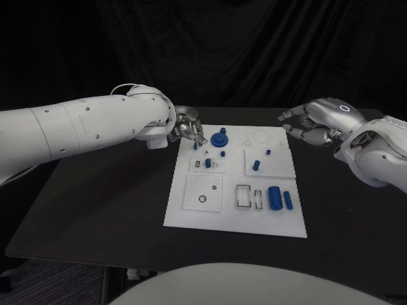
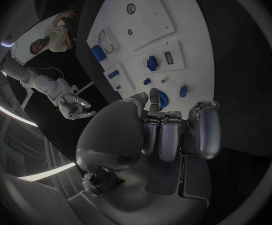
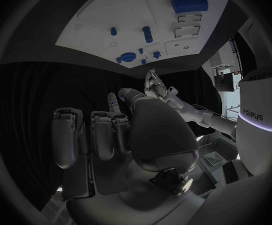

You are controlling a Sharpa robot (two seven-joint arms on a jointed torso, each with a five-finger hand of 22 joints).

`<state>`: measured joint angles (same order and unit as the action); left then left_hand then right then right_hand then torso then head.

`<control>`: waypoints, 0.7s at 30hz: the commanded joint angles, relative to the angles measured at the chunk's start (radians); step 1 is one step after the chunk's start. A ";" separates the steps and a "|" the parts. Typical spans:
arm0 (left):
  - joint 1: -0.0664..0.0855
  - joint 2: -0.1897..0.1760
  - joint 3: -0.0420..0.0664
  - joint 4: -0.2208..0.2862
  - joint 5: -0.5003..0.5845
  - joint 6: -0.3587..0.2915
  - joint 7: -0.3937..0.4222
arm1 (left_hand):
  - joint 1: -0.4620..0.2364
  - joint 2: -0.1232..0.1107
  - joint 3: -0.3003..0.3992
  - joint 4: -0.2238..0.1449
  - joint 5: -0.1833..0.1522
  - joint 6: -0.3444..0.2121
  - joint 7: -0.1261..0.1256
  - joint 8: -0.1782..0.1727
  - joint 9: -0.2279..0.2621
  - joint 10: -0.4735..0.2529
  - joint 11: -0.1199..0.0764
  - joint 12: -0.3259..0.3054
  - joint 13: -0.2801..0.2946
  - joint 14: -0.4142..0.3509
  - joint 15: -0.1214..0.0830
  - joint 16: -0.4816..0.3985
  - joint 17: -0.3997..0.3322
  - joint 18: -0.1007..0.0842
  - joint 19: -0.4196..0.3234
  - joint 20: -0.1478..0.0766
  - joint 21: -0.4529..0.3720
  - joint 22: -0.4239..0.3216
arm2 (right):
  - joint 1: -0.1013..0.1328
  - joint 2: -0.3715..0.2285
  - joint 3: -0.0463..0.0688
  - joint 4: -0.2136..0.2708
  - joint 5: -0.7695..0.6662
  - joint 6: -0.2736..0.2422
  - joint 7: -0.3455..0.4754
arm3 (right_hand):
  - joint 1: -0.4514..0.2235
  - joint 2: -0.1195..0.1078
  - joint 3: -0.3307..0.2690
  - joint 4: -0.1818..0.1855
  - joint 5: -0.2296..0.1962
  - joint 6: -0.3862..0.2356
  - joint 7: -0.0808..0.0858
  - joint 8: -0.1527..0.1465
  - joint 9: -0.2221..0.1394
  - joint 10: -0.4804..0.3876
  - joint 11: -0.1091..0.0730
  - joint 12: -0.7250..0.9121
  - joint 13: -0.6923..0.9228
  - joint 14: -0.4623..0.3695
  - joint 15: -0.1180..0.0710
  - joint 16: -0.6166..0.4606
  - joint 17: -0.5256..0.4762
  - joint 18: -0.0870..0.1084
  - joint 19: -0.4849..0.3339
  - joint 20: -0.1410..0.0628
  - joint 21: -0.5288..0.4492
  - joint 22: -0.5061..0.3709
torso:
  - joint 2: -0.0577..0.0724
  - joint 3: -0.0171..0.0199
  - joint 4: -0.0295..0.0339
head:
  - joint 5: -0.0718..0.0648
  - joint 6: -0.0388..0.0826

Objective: Assemble the parts on the task board

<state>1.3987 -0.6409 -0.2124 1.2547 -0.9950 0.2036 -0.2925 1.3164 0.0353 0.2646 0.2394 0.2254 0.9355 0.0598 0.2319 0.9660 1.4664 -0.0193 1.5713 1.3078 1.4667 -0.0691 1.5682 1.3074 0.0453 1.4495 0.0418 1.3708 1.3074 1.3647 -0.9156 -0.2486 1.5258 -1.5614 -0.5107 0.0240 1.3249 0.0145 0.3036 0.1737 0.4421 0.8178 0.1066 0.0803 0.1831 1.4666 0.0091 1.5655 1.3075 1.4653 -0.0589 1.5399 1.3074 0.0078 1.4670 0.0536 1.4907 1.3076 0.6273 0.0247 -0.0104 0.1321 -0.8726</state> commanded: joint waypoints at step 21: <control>0.005 0.140 0.001 -0.131 0.024 0.195 -0.160 | -0.248 -0.017 -0.204 0.048 -0.140 0.110 -0.017 -0.010 -0.047 0.104 -0.009 -0.001 0.263 0.104 -0.010 0.003 0.263 0.002 0.032 -0.008 0.031 0.152 | -0.002 -0.013 0.001 -0.007 -0.006 -0.013 -0.009 | 0.001 -0.006 0.011 -0.001 0.006 0.009 0.000 -0.005 -0.001 0.104 -0.002 0.005 0.263 0.093 0.002 -0.002 0.213 0.015 0.059 0.001 -0.004 0.233 | 0.002 0.0001 -0.0011 | -0.002 0.000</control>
<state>1.4008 -0.5039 -0.2126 1.1258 -0.9507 0.3813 -0.4090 1.0769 0.0180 0.0638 0.2872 0.0882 1.0402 0.0428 0.2187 0.9183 1.4665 -0.0193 1.5712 1.3080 1.4683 -0.0719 1.5682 1.3074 0.0453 1.4640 0.0380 1.3964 1.3074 1.3646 -0.9280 -0.2486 1.5174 -1.5614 -0.5123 0.0250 1.3248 0.0144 0.3093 0.1737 0.4453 0.8178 0.1066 0.0803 0.1832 1.4666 0.0090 1.5655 1.3075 1.4653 -0.0589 1.5399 1.3074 0.0078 1.4670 0.0536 1.4907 1.3075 0.6287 0.0245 -0.0102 0.1281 -0.8727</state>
